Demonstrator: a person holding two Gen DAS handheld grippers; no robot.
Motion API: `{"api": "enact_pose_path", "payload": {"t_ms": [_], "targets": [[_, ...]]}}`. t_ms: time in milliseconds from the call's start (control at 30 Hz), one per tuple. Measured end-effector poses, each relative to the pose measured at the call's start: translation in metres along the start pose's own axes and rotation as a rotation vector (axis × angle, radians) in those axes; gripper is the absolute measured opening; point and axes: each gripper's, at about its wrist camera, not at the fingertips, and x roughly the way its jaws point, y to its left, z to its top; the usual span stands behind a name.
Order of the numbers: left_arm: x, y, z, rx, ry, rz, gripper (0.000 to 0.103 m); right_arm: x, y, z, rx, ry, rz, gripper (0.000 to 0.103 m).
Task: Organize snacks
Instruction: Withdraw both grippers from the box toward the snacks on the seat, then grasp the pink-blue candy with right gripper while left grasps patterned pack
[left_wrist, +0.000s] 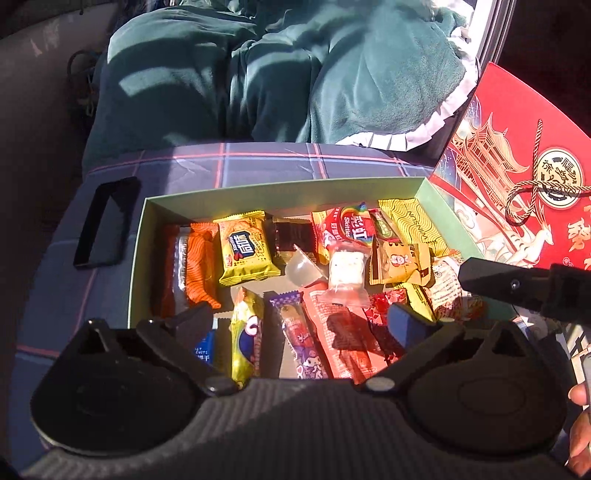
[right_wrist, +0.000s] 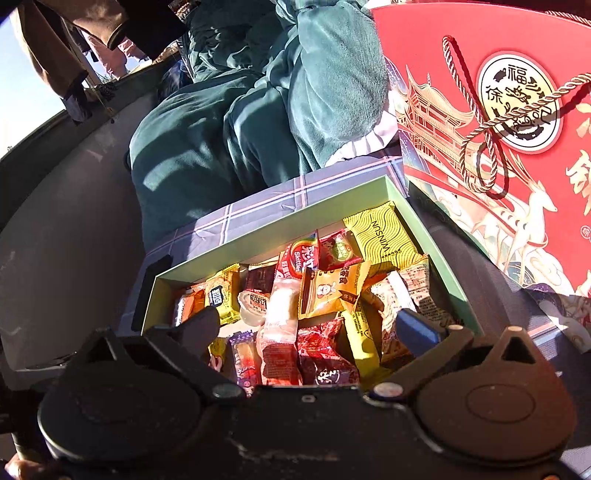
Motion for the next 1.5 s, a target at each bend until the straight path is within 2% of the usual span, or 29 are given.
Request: {"api": "enact_pose_path", "payload": {"t_ms": [200,467,900,1333,1433,1500], "targets": [[-0.022,0.001,-0.019,-0.013,-0.008,-0.013,0.103,-0.027,0.002,-0.018,-0.011,-0.012,0.01,0.103],[-0.03,0.021,-0.047,-0.036,0.011,0.003,0.103,-0.043,-0.004,-0.045,0.005,0.001,0.012,0.103],[-0.013,0.07,-0.088,-0.12,0.108,0.059,0.103,-0.018,0.007,-0.088,0.022,0.111,0.039,0.103],[0.0,0.09,-0.129,-0.132,0.195,0.074,0.103,0.003,0.005,-0.113,0.023,0.195,0.026,0.102],[0.001,0.093,-0.136,-0.127,0.209,0.088,0.103,0.007,0.016,-0.117,-0.054,0.19,0.013,0.095],[0.0,0.094,-0.14,-0.123,0.199,0.09,0.103,0.011,0.023,-0.118,-0.088,0.197,0.017,0.082]]}}
